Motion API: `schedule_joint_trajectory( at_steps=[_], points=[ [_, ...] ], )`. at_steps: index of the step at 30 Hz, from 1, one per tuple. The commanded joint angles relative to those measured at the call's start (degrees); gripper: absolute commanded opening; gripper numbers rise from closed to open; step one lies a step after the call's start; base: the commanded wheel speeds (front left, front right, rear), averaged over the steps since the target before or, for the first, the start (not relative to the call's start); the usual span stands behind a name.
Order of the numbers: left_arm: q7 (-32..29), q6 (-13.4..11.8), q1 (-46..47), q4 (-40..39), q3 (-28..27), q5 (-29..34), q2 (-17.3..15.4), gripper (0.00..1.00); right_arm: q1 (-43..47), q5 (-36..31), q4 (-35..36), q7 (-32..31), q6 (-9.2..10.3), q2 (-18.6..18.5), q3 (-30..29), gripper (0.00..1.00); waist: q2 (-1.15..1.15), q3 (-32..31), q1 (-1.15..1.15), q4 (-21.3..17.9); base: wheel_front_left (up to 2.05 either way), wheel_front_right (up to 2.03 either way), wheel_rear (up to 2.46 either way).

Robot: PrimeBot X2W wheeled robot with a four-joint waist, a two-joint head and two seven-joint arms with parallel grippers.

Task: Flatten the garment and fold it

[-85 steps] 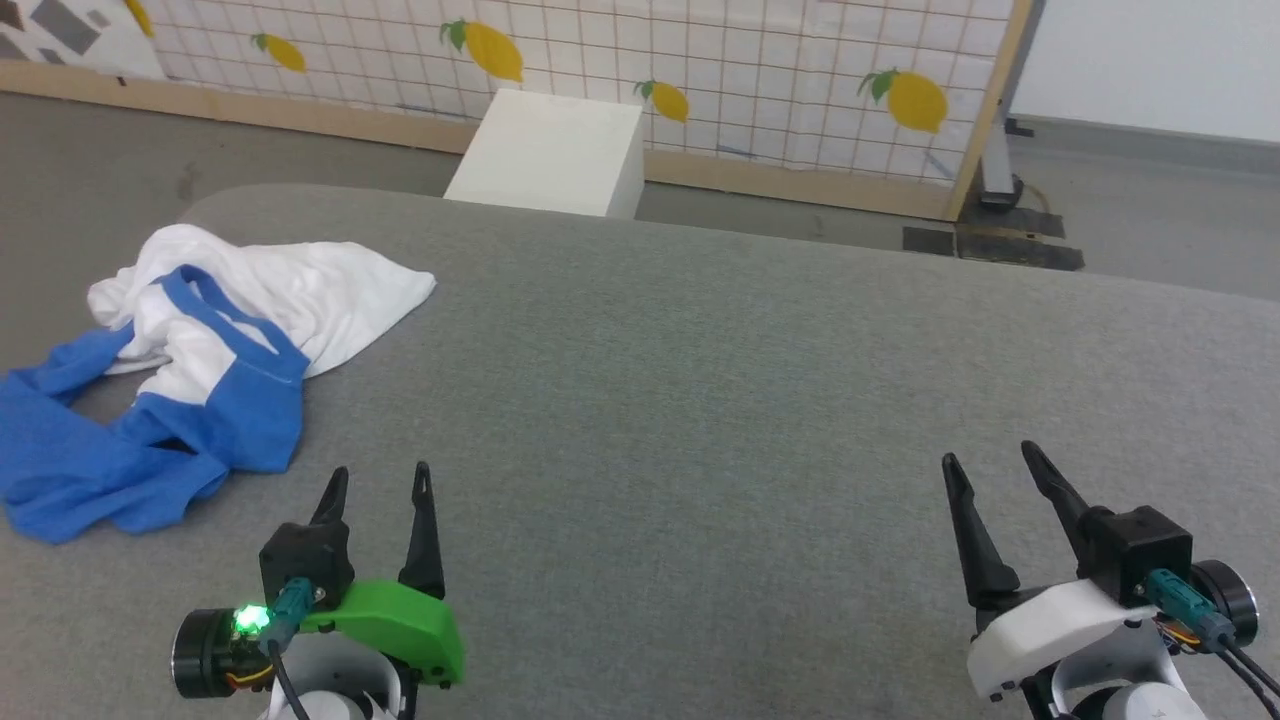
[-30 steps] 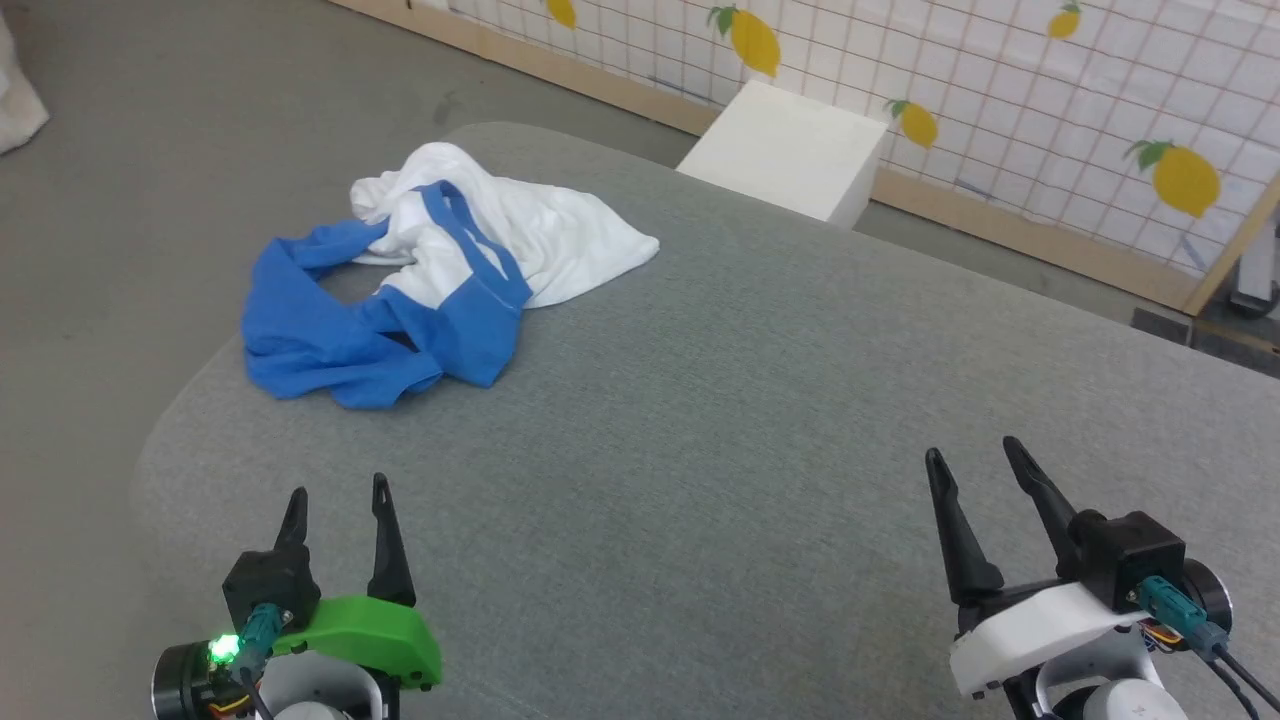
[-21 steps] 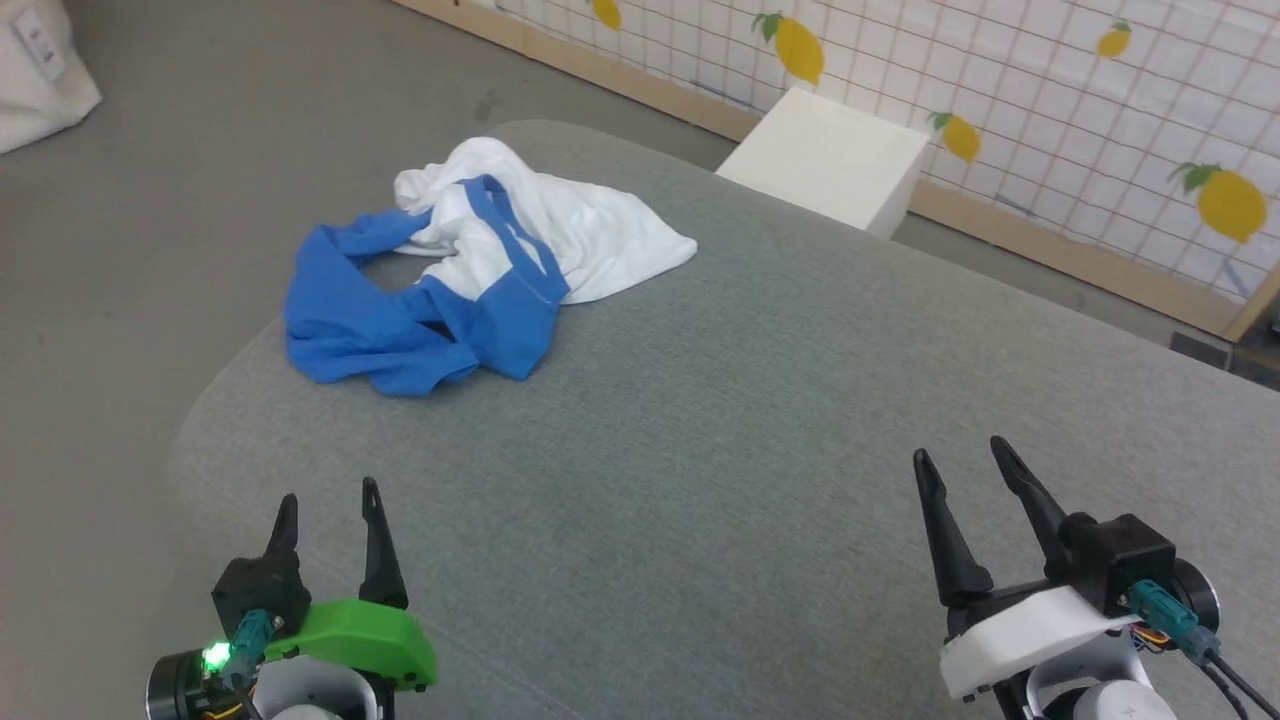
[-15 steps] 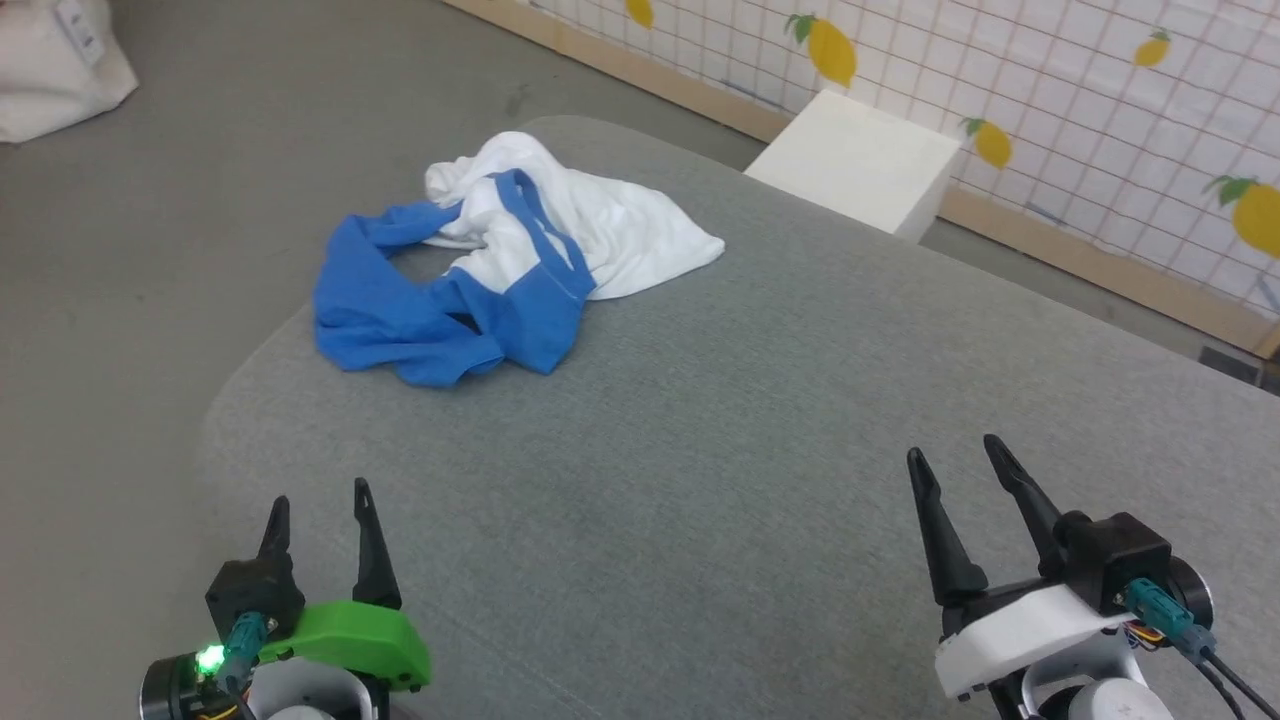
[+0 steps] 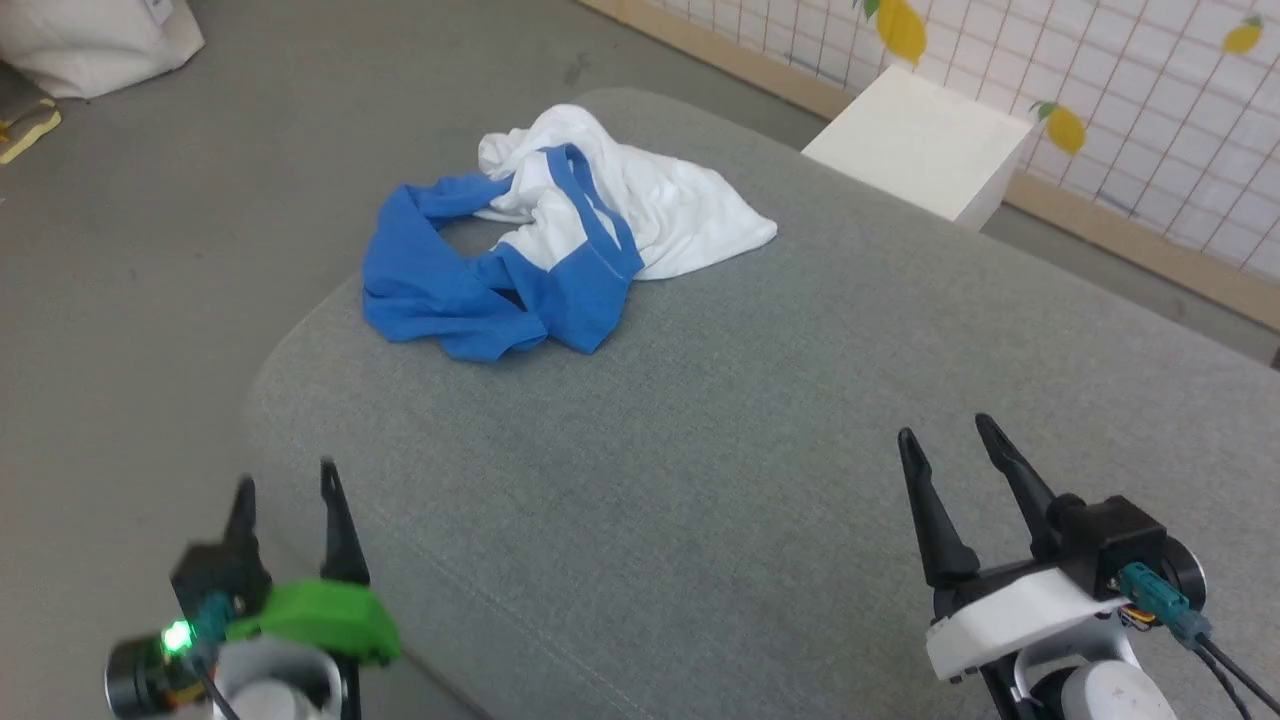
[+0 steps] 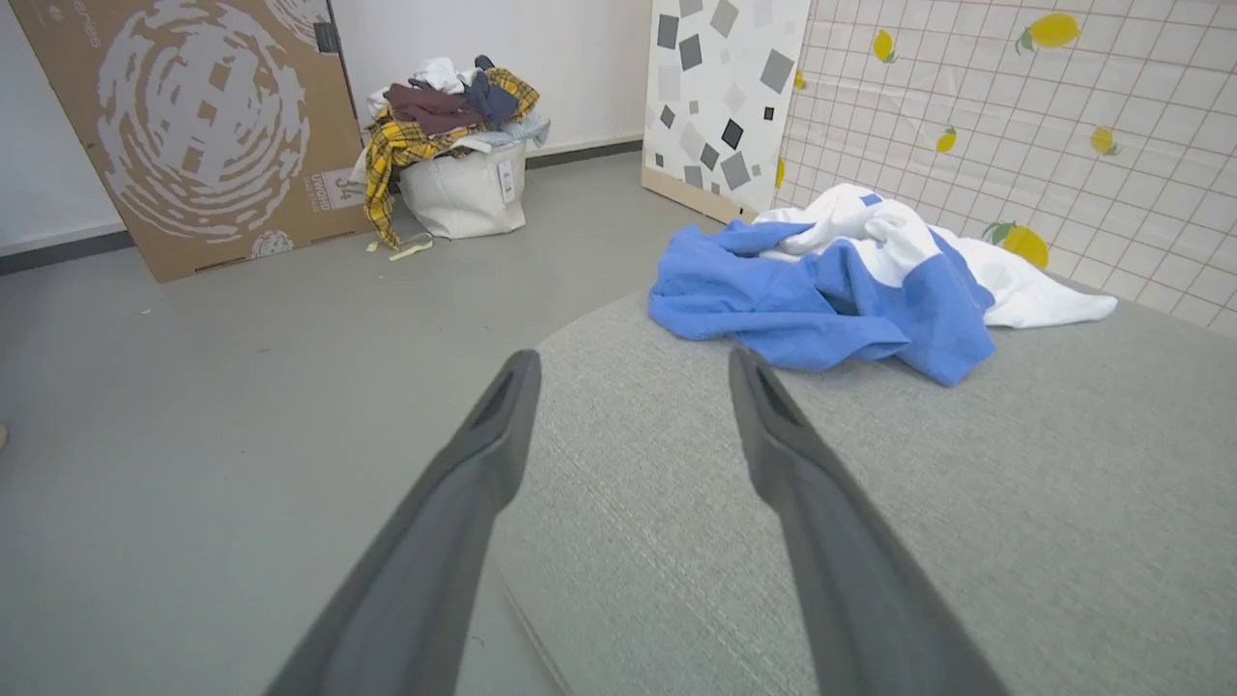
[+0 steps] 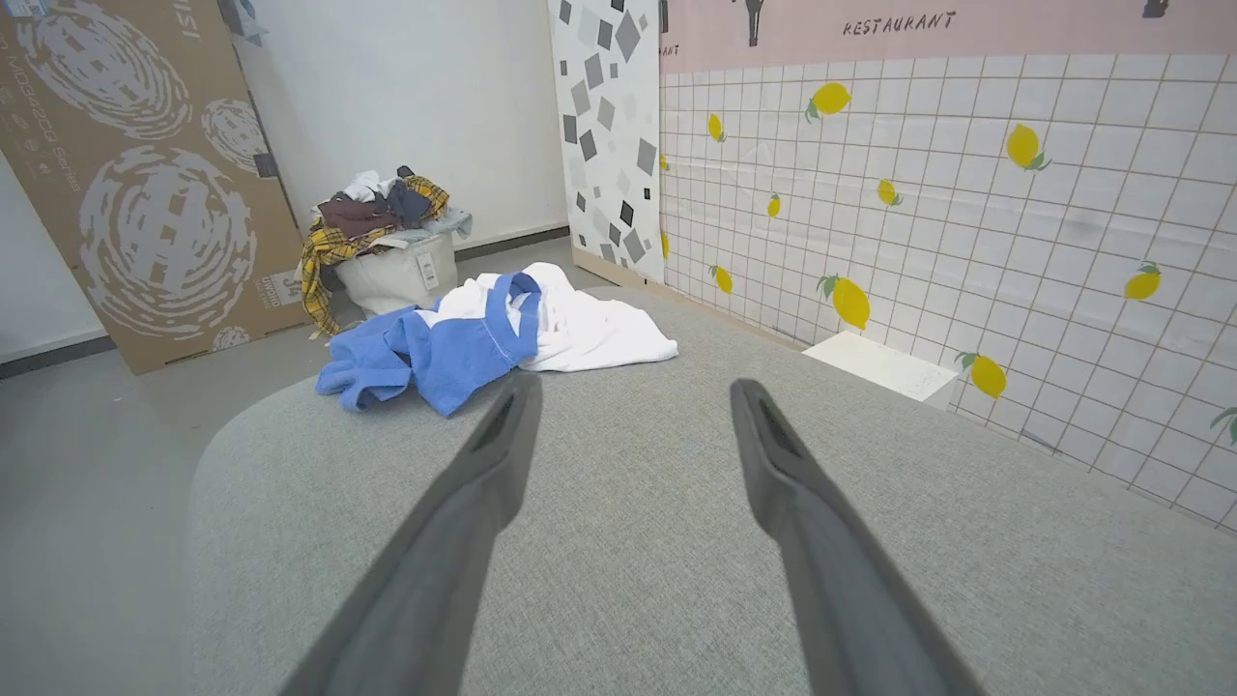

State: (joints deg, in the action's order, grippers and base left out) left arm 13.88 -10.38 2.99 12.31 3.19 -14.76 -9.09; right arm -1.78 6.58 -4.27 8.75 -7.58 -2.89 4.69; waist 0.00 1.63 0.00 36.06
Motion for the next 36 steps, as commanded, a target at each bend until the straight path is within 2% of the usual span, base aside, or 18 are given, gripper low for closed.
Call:
schedule_joint_trajectory(
  at_steps=[1,4,11,16,22,27,31,36],
  points=[
    [0.36,0.49,3.04,-0.05,0.15,-0.82,-0.71,1.00,-1.25,-0.41,0.56,-0.17,0.09,0.02,0.18,1.00,0.00,1.88,0.00,-0.54,0.00,0.00,0.00],
    [-1.22,2.18,7.51,0.70,0.38,-1.50,-1.86,1.00,-2.43,-1.28,1.40,-0.94,0.09,0.02,0.39,1.00,0.00,4.54,0.00,-2.40,0.00,0.00,0.00],
    [-9.98,6.77,24.43,6.26,-0.66,-6.28,-4.51,1.00,-6.39,-4.40,3.93,-3.20,0.09,0.02,1.62,1.00,0.00,14.03,0.00,-8.55,0.00,0.00,0.00],
    [-16.39,9.69,35.94,11.09,-2.66,-9.81,-8.28,1.00,-9.88,-6.00,6.11,-4.43,0.09,-0.06,2.24,1.00,0.00,22.09,0.00,-14.32,0.00,0.00,0.00],
    [-24.02,12.35,44.05,15.49,-5.45,-14.70,-12.41,1.00,-12.79,-6.60,7.20,-4.80,0.09,-0.98,2.77,1.00,0.00,28.32,0.00,-20.20,0.00,0.00,0.00],
    [-32.22,11.39,47.10,19.35,-6.89,-16.54,-16.35,1.00,-14.31,-6.46,8.11,-4.28,0.09,-1.00,2.64,1.00,0.00,31.81,0.00,-24.30,0.00,0.00,0.00],
    [-38.22,9.52,48.04,21.34,-8.24,-18.82,-17.12,1.00,-14.27,-6.47,8.78,-4.13,0.09,-0.89,2.24,1.00,0.00,34.05,0.00,-26.26,0.00,0.00,0.00],
    [-44.18,4.31,46.47,23.49,-9.70,-19.53,-18.20,1.00,-14.02,-6.77,9.41,-4.04,0.09,-1.05,2.49,1.00,0.00,36.02,0.00,-27.87,0.00,0.00,0.00]
  ],
)
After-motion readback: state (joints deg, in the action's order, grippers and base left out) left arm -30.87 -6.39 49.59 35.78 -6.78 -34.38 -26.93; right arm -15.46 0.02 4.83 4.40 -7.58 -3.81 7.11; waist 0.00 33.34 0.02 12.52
